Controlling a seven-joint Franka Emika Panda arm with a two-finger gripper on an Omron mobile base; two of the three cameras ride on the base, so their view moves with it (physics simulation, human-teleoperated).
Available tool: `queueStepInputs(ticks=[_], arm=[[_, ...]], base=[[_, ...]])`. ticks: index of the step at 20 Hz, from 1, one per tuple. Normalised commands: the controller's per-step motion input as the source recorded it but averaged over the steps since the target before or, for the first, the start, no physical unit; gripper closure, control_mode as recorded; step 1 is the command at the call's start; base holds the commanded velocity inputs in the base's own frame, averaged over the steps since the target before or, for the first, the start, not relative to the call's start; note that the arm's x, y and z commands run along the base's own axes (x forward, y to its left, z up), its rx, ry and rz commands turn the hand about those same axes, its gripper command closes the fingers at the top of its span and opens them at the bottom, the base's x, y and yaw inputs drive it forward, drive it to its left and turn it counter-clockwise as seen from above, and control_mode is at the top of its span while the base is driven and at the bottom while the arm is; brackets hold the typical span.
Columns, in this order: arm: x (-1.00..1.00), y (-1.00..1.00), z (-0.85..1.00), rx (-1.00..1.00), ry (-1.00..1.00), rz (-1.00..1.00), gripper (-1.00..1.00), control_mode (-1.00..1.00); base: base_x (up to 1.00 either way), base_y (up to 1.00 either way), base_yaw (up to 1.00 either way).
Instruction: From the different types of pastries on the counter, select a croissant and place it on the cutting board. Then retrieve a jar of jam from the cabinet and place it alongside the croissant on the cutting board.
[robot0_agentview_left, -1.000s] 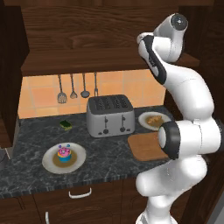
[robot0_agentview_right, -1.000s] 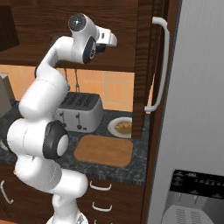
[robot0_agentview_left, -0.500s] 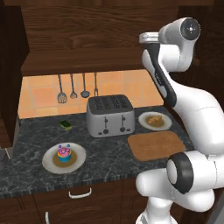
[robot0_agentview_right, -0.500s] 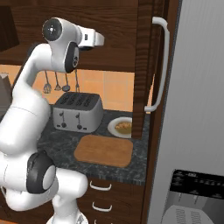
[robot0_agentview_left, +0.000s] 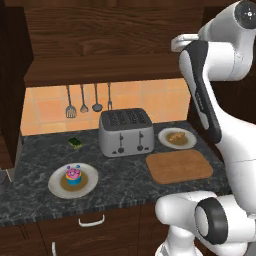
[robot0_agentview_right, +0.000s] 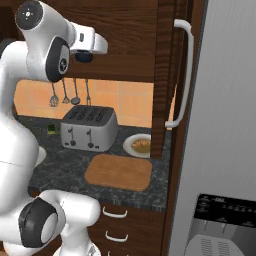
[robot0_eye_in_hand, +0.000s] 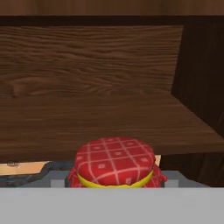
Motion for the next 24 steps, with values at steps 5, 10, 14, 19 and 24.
queueStepInputs(ticks=[5, 10, 14, 19, 24], arm=[[-1.0, 0.0, -0.67, -0.06, 0.12, 0.0, 1.0, -1.0], [-1.0, 0.0, -0.95, -0.14, 0.05, 0.0, 1.0, -1.0], [-1.0, 0.0, -0.99, -0.16, 0.0, 0.0, 1.0, -1.0], [-1.0, 0.05, -0.7, -0.03, 0.02, -0.04, 1.0, -1.0], [-0.38, 0.04, -0.58, 0.07, 0.1, -0.09, 1.0, -1.0]], base=[[0.0, 0.0, 0.0], [0.0, 0.0, 0.0], [0.0, 0.0, 0.0], [0.0, 0.0, 0.0], [0.0, 0.0, 0.0]])
